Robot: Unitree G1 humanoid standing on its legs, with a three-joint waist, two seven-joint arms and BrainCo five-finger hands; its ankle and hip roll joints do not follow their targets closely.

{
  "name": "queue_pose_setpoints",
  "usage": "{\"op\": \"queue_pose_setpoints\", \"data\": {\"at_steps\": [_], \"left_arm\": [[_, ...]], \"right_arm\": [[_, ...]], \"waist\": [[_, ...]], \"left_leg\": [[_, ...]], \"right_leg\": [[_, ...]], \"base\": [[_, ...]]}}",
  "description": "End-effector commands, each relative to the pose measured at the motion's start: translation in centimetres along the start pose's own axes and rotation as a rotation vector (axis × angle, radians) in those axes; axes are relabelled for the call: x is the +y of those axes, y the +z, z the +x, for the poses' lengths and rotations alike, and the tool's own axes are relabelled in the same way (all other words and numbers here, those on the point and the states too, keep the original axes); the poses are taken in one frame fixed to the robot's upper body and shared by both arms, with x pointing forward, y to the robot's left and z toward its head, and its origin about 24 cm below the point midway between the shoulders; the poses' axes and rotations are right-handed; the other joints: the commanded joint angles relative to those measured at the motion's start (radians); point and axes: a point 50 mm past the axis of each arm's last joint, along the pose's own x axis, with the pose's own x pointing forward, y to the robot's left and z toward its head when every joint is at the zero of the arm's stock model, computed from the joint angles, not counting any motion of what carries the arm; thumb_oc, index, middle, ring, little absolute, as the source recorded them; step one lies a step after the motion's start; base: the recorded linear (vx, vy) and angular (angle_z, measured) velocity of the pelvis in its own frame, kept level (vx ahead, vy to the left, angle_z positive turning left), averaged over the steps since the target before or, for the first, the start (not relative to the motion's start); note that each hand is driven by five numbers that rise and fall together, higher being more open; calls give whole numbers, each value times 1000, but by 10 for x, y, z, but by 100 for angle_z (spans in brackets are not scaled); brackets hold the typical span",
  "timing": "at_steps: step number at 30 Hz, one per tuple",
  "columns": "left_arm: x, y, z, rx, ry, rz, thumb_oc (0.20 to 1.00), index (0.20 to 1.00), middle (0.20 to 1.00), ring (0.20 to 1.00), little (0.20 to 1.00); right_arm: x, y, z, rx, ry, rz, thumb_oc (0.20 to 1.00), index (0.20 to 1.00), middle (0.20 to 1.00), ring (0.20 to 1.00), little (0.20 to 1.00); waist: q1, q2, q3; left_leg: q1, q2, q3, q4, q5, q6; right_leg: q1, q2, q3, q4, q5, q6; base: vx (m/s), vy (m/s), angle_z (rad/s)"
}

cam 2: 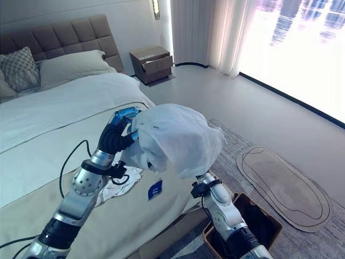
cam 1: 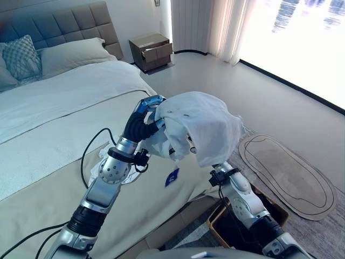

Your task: Pick up clothes into the bucket

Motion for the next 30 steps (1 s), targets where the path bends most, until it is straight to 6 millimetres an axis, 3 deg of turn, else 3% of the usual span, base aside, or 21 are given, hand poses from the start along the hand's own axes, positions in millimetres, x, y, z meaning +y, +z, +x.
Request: {"op": "queue_pose_setpoints", "data": {"at_steps": [1, 6, 17, 29, 30], "left_arm": [[9, 20, 6, -118, 48, -114, 200, 200, 200, 200, 200], [-1, 25, 6, -137, 5, -225, 200, 200, 200, 200, 200], [-14, 21, -3, -92, -47, -383, 200, 200, 200, 200, 200], [-18, 13, -25, -14, -246, -534, 200, 200, 200, 200, 200], [-19, 12, -27, -5, -252, -536, 200, 200, 200, 200, 200]], "right_arm": [[17, 24, 13, -140, 77, 3, 1000, 1000, 1000, 1000, 1000], [26, 28, 21, -121, 157, -120, 1000, 1000, 1000, 1000, 1000], [42, 36, 33, -206, 191, 124, 1000, 1000, 1000, 1000, 1000], [43, 54, 37, -284, 279, 148, 1000, 1000, 1000, 1000, 1000], [43, 55, 36, -290, 284, 158, 890, 890, 890, 890, 890]], "waist": [[16, -54, -16], [25, -59, -16], [34, -60, -14], [42, -55, -20], [42, -55, -20]], "left_leg": [[19, 6, 2, 38, -103, 1], [19, 5, 1, 40, -104, 2], [11, 6, 1, 44, -103, 4], [13, 3, 2, 40, -104, 7], [13, 2, 1, 40, -104, 7]], "right_leg": [[-80, -61, 0, -25, 142, 48], [-79, -61, -2, -32, 147, 48], [-86, -59, -2, -32, 150, 47], [-88, -59, 1, -36, 154, 49], [-89, -59, -1, -36, 153, 49]], "base": [[0, 0, 0], [0, 0, 0], [0, 0, 0], [0, 0, 0], [0, 0, 0]]}}
